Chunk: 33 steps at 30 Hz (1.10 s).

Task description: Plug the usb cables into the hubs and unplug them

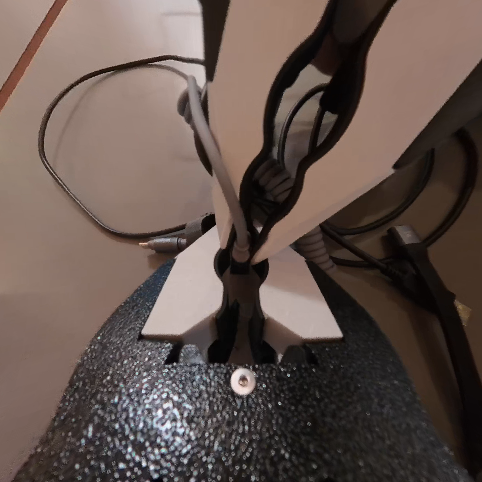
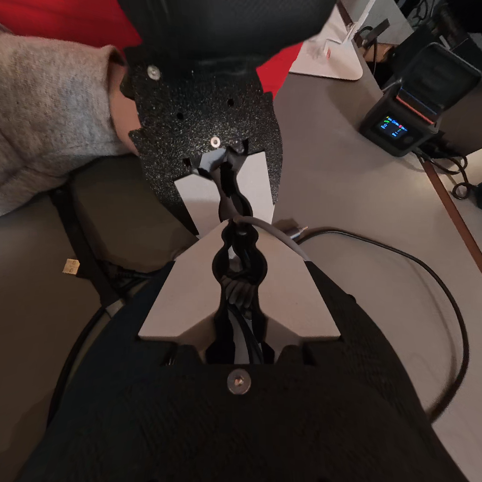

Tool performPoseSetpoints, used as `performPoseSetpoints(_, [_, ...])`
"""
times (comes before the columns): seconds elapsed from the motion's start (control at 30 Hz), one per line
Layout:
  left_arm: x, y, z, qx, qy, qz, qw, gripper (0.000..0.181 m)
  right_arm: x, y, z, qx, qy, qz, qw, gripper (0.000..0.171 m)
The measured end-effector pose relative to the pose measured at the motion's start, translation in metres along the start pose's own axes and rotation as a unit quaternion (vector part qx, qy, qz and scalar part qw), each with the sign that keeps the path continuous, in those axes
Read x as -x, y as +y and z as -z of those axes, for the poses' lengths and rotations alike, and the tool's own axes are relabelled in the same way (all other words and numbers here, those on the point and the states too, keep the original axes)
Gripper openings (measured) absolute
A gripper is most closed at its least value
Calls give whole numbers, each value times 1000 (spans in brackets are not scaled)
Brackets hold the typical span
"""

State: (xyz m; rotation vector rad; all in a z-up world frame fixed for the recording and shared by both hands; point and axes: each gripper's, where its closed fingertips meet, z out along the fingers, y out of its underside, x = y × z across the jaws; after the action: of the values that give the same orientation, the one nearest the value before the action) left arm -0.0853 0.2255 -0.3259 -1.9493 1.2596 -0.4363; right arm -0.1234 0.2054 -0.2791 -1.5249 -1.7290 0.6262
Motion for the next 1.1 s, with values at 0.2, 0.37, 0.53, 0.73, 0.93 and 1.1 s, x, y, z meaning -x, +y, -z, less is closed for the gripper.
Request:
performPoseSetpoints(0.2, [-2,4,1,-4,34,62,998,17,-9,-2,8,-75,-21,-82,994,9])
performPoseSetpoints(0.37, [-3,-1,-1,-27,33,50,998,10,-13,1,19,-116,-54,-129,983,10])
performPoseSetpoints(0.53, [-6,-2,-6,-9,15,8,1000,9,-8,6,21,-67,-35,-67,995,10])
performPoseSetpoints(0.73, [-11,-6,-10,-11,23,4,1000,8,-1,10,22,-24,-11,-13,1000,10])
performPoseSetpoints(0.93, [-11,-5,-9,5,15,-11,1000,9,-1,13,26,-7,-7,-3,1000,10])
performPoseSetpoints(1.1, [-12,-5,-9,10,10,-15,1000,9,3,14,14,38,14,39,998,11])
